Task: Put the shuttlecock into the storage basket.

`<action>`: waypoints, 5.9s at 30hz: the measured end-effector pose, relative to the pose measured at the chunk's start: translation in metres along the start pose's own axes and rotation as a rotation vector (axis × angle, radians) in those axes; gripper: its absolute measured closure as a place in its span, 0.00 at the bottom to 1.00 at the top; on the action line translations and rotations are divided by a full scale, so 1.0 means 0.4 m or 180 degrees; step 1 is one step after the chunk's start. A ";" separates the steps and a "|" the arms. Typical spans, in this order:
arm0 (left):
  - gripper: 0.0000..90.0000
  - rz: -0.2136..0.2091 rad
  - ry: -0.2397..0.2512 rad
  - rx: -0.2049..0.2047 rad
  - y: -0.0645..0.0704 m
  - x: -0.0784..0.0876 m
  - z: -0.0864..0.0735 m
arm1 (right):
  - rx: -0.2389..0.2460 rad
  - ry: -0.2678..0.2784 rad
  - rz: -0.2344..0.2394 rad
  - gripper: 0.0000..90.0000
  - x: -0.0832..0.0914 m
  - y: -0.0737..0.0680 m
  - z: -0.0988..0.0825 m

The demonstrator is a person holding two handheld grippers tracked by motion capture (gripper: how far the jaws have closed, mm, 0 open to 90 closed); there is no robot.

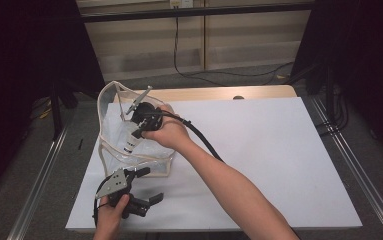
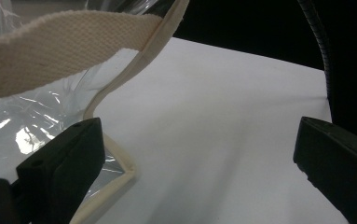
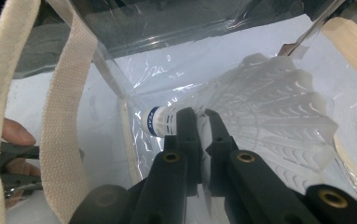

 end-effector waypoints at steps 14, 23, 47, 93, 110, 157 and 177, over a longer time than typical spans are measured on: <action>0.02 0.0000 -0.0001 0.0006 0.000 -0.001 0.000 | 0.0031 -0.0066 -0.0010 0.97 -0.011 0.002 -0.007; 0.02 -0.0004 -0.0013 -0.0011 0.000 -0.001 -0.001 | 0.0053 -0.0094 -0.0011 0.97 -0.013 0.000 -0.010; 0.02 0.0008 -0.0007 -0.0009 0.000 0.000 0.000 | -0.0077 -0.0089 0.0013 0.62 -0.009 0.004 -0.018; 0.02 -0.0002 -0.0006 -0.0003 0.006 -0.003 0.002 | -0.0133 0.0291 0.0280 0.15 0.183 -0.026 -0.009; 0.02 -0.0003 -0.0008 0.0000 0.007 -0.007 0.002 | -0.0156 0.0398 0.0336 0.06 0.239 -0.008 -0.035; 0.02 0.0042 -0.0015 -0.0024 0.008 0.001 0.004 | -0.0355 0.0601 0.0244 0.05 0.343 0.066 -0.202; 0.02 0.0043 -0.0032 -0.0015 0.014 0.006 0.001 | -0.0477 0.0787 0.0267 0.05 0.378 0.087 -0.296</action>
Point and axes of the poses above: each handheld gripper's, and its own axes: x roughly backward along the jaws, z roughly out of its top, y roughly to its right, the point moved 6 cm from there along -x, roughly forward along the jaws, and after that the axes turned 7 degrees about -x, right-handed, at the moved point
